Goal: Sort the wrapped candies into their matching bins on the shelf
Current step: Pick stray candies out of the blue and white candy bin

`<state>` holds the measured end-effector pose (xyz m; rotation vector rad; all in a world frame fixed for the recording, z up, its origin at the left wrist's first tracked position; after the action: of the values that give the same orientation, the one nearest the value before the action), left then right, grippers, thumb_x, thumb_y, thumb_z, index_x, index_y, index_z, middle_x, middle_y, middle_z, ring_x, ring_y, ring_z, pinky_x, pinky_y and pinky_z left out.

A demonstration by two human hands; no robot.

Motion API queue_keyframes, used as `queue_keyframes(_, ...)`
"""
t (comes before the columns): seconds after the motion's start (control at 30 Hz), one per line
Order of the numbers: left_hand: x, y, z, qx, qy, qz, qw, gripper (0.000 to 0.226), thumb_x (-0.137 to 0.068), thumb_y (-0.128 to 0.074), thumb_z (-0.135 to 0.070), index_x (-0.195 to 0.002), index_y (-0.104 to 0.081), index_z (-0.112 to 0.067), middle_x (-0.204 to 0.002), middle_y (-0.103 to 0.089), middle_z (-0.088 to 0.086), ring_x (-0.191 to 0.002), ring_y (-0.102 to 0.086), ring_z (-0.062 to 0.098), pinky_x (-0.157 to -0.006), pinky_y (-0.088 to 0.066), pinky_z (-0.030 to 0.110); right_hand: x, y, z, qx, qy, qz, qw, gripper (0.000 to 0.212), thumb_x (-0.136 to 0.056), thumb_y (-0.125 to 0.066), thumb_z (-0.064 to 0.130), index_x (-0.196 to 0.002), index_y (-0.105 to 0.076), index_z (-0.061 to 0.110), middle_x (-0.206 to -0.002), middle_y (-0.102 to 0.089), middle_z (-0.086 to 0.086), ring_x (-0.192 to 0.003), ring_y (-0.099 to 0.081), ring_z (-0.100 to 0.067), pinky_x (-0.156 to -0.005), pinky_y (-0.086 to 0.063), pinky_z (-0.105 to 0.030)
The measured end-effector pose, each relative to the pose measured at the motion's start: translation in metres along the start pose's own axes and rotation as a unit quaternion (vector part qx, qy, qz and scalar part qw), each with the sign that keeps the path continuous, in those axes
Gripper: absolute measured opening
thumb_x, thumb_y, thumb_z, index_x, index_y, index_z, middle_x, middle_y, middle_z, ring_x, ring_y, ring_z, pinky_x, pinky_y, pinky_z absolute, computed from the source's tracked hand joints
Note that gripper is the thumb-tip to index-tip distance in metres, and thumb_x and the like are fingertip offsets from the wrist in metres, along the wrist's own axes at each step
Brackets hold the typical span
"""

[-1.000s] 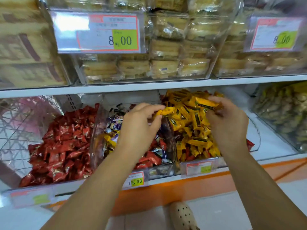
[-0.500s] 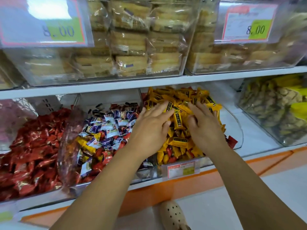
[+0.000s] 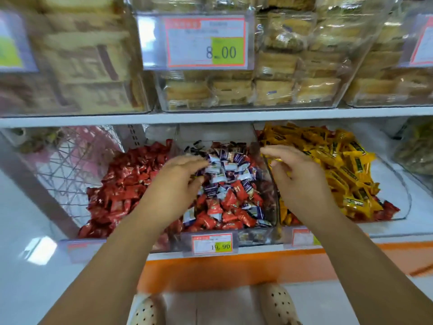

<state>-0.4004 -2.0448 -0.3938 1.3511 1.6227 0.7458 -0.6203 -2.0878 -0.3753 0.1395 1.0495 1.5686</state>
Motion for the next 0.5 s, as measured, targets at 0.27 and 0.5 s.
queue_keyframes(0.27,0.048,0.027,0.06,0.008,0.052,-0.004,0.999,0.052,-0.089,-0.054,-0.043,-0.139,-0.048,-0.027,-0.149,-0.037,-0.011,-0.14,-0.026,0.008,-0.114,-0.016,0.023,-0.004,-0.104,0.048,0.02,0.024,0.249,0.968,0.033,-0.1,-0.047,0.015,-0.129,-0.058,0.026,-0.128,-0.058,0.003,-0.108,-0.056,-0.013,-0.089,-0.042,-0.019)
queue_keyframes(0.5,0.047,0.027,0.068,0.035,0.043,0.019,0.998,0.062,-0.086,-0.048,-0.053,-0.144,-0.036,-0.035,-0.143,-0.024,-0.029,-0.141,-0.016,-0.002,-0.113,-0.012,0.018,-0.013,-0.152,0.047,0.145,0.023,0.273,0.951,0.059,-0.096,-0.048,0.043,-0.149,-0.026,0.029,-0.153,-0.03,0.005,-0.134,-0.023,-0.022,-0.107,-0.028,-0.034)
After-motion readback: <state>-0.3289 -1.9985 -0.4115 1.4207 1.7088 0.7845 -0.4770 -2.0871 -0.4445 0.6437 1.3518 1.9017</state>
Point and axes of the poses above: each hand's wrist, its own x-axis away from the middle knuckle, its own y-axis out of the back of the hand, z = x × y, the point moved 4 cm from there along -x, towards the middle knuckle
